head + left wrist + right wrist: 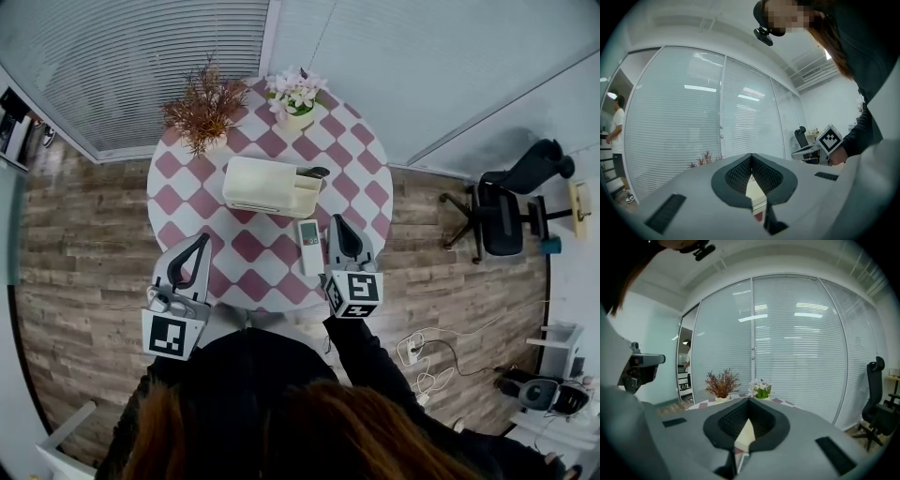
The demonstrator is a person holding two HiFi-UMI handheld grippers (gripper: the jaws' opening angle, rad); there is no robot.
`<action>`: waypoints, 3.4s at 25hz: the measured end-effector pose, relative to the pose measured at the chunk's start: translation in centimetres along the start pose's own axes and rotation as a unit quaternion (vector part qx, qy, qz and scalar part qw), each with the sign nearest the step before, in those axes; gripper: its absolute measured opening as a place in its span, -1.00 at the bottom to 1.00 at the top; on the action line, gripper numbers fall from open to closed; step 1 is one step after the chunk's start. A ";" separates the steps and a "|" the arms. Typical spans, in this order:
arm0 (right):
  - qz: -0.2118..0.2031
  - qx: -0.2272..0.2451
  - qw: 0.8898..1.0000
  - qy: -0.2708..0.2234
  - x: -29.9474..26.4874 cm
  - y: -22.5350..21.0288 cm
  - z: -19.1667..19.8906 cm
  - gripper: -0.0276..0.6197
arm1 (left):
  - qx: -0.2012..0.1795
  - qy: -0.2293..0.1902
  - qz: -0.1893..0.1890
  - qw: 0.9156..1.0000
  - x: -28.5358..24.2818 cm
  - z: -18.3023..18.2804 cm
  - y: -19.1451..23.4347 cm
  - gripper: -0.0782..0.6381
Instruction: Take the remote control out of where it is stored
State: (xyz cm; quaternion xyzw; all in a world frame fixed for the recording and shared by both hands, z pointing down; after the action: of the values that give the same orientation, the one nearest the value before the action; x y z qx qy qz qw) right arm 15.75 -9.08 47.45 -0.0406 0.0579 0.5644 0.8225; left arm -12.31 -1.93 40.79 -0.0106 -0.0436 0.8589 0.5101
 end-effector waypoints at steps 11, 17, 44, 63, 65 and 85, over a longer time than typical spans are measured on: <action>-0.044 0.035 0.997 -0.045 1.9 3.2 -4.3 -0.87 | 0.005 0.004 0.002 1.000 -0.5 0.4 0.1 -0.76; -0.060 0.040 0.996 -0.054 2.7 4.2 -6.0 -0.87 | 0.006 0.004 0.003 1.000 -0.8 0.6 0.0 -0.76; -0.076 0.028 0.996 -0.047 2.8 5.3 -6.2 -0.87 | -0.007 0.007 0.002 1.000 -1.6 0.8 0.1 -0.76; -0.063 0.016 0.997 -0.031 0.7 4.4 -4.7 -0.87 | -0.004 0.007 -0.004 1.000 -1.4 0.8 0.2 -0.76; -0.058 0.014 0.998 -0.028 0.1 4.0 -4.4 -0.87 | -0.004 0.008 -0.004 1.000 -1.3 0.8 0.2 -0.76; -0.006 -0.001 1.000 0.009 -6.6 0.7 -1.1 -0.87 | -0.009 0.001 -0.021 1.000 -0.6 0.6 1.1 -0.76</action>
State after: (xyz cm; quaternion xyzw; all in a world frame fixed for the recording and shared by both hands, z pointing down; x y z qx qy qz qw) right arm 12.74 -15.09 47.34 -0.0465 0.0648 0.5589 0.8254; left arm -13.00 -3.02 41.33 -0.0150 -0.0513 0.8475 0.5281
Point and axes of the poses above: the fingertips, and each gripper's own axes: x backward along the fingers, y to its left, z out of its underside, the point moved 6 cm from there along x, backward along the fingers, and after that the axes turned 7 degrees about -y, right-handed, at the moved point
